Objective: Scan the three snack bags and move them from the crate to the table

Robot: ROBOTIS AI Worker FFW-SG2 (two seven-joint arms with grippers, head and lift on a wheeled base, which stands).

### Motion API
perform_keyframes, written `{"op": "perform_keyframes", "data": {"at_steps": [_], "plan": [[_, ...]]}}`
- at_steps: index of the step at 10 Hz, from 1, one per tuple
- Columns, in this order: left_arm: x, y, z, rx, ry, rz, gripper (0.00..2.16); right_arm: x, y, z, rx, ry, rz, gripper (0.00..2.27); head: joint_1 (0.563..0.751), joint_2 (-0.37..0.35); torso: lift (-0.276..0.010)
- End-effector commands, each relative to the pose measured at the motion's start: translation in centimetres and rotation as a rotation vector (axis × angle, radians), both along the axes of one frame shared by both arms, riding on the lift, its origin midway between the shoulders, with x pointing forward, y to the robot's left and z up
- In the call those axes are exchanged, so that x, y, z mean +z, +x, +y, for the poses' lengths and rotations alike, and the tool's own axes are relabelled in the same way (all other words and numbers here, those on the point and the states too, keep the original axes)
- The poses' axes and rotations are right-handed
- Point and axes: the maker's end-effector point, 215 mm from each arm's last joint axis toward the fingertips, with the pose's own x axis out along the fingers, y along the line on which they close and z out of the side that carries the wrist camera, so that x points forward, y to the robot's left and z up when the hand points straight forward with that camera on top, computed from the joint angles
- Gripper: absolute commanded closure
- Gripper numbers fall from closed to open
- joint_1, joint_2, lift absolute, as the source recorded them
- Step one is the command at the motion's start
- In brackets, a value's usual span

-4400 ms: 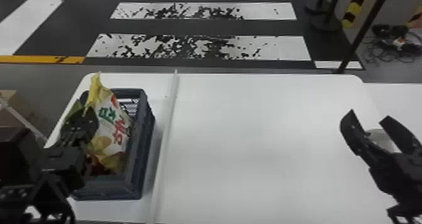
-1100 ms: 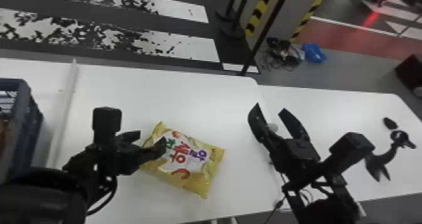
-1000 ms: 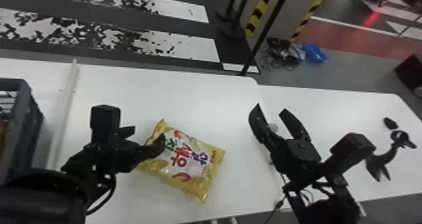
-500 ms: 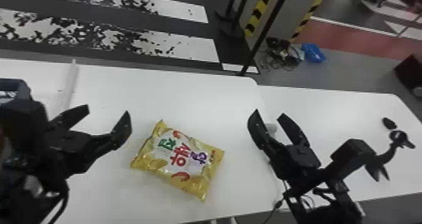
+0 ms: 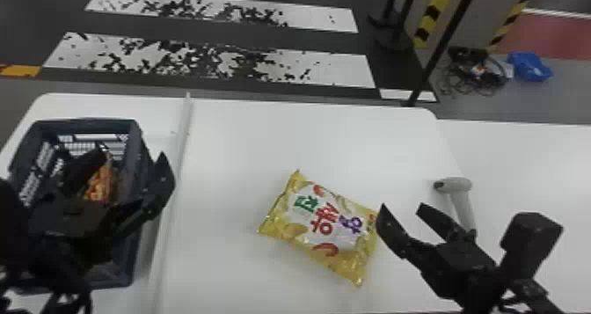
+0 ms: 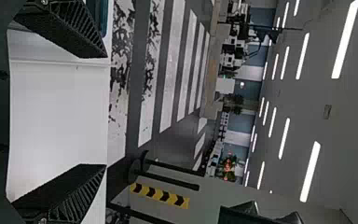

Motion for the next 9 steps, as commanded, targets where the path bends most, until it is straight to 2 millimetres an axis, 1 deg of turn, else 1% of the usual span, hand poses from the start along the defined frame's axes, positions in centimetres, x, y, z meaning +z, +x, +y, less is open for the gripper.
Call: {"op": "perform_keyframes", "data": {"at_steps": [1, 3, 4, 5, 7, 9], "plan": [[-1.0, -0.9, 0.8, 0.015, 0.029, 0.019, 0.03, -3.5, -2.0, 3.8, 0.107, -0.055, 0.110, 0.16, 0.695, -0.059, -0.062], [-3.4, -1.7, 1.9, 0.026, 0.070, 0.063, 0.03, -6.0, -4.1, 7.8, 0.209, -0.077, 0.197, 0.16, 0.695, 0.047, -0.062], [-3.9, -1.8, 2.1, 0.034, 0.072, 0.062, 0.03, -6.9, -4.9, 9.1, 0.250, -0.101, 0.226, 0.16, 0.695, 0.075, -0.062], [-4.1, -1.9, 2.1, 0.035, 0.072, 0.054, 0.03, -7.4, -5.4, 10.4, 0.289, -0.152, 0.230, 0.16, 0.695, 0.119, -0.062], [-4.4, -2.1, 1.6, 0.030, 0.069, 0.056, 0.03, -8.6, -5.0, 12.2, 0.335, -0.283, 0.199, 0.16, 0.695, 0.169, -0.062], [-5.2, -2.5, 1.6, 0.033, 0.069, 0.064, 0.03, -9.0, -3.9, 14.1, 0.352, -0.361, 0.124, 0.16, 0.695, 0.191, -0.062]]}}
